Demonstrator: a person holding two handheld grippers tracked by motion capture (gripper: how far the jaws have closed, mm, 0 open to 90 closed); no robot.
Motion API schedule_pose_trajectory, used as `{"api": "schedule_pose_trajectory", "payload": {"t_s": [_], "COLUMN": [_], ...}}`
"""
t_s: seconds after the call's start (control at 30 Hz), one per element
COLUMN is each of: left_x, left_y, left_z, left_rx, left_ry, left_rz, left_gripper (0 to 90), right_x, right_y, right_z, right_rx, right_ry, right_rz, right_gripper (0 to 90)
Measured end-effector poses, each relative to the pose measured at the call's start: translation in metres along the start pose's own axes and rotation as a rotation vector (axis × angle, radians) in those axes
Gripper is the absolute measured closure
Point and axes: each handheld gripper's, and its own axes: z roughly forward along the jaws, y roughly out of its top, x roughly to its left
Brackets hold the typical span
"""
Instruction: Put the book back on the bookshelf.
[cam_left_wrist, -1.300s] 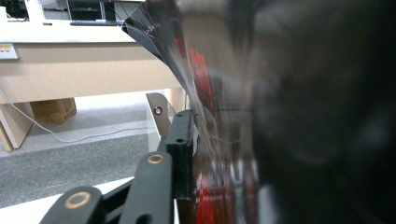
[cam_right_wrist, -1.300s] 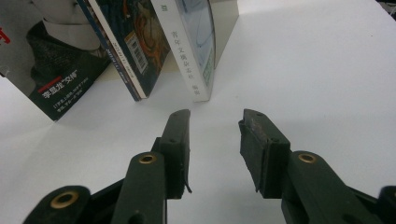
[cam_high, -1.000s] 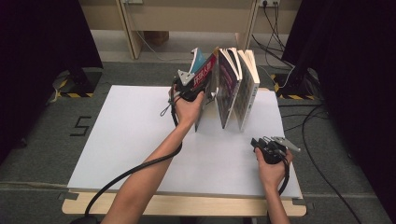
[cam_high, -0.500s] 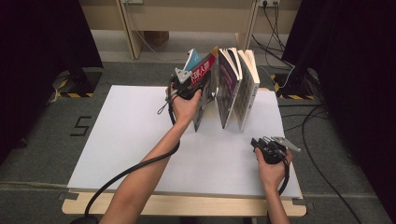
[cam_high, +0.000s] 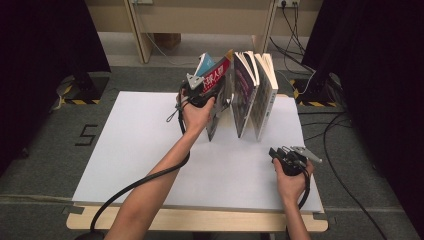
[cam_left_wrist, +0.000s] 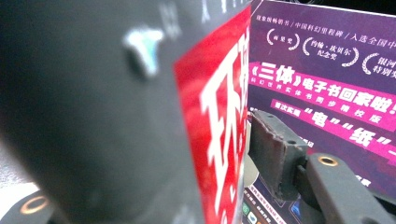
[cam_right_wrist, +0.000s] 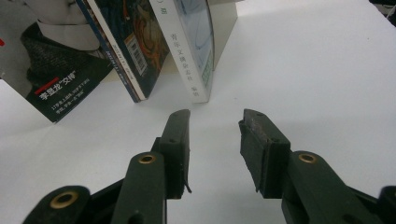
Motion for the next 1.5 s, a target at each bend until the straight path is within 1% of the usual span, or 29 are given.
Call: {"api": "schedule_pose_trajectory", "payload": {"t_s": [0.37, 0.73, 0.93, 1.07, 1.13, 1.2, 1.3, 1.37, 1.5], "left_x": [0.002, -0.001, -0.002, -0.002, -0.002, -0.002, 0.002, 0.004, 0.008], "left_y": [-0.004, -0.006, -0.006, -0.007, -0.008, -0.010, -0.011, -0.012, -0.016], "left_z": [-0.004, -0.012, -0.019, -0.021, -0.022, -0.024, -0.028, -0.031, -0.036], "left_rx": [0.026, 0.042, 0.056, 0.070, 0.073, 0.076, 0.070, 0.068, 0.083], "left_ry": [-0.002, -0.026, -0.029, -0.033, -0.041, -0.041, -0.042, -0.040, -0.047], "left_rz": [0.001, -0.010, -0.003, -0.010, -0.024, -0.028, -0.044, -0.041, -0.051], "left_gripper": [43.5, 40.3, 38.1, 37.3, 37.0, 36.9, 36.6, 36.3, 36.0], "right_x": [0.000, -0.001, -0.001, 0.000, 0.000, 0.000, 0.001, 0.001, 0.001], "right_y": [0.000, 0.000, 0.001, 0.001, 0.001, 0.002, 0.003, 0.003, 0.004], "right_z": [0.000, 0.000, -0.001, -0.001, 0.000, 0.000, 0.001, 0.001, 0.001], "right_rx": [-0.003, -0.005, -0.007, -0.005, -0.004, -0.006, -0.006, -0.007, -0.008], "right_ry": [-0.001, 0.001, -0.001, 0.002, 0.003, 0.004, 0.003, 0.005, 0.006], "right_rz": [0.000, -0.003, 0.008, 0.013, 0.010, 0.001, 0.002, 0.007, 0.002], "right_gripper": [63.1, 63.1, 63.1, 63.1, 63.1, 63.1, 63.1, 63.1, 63.0]}}
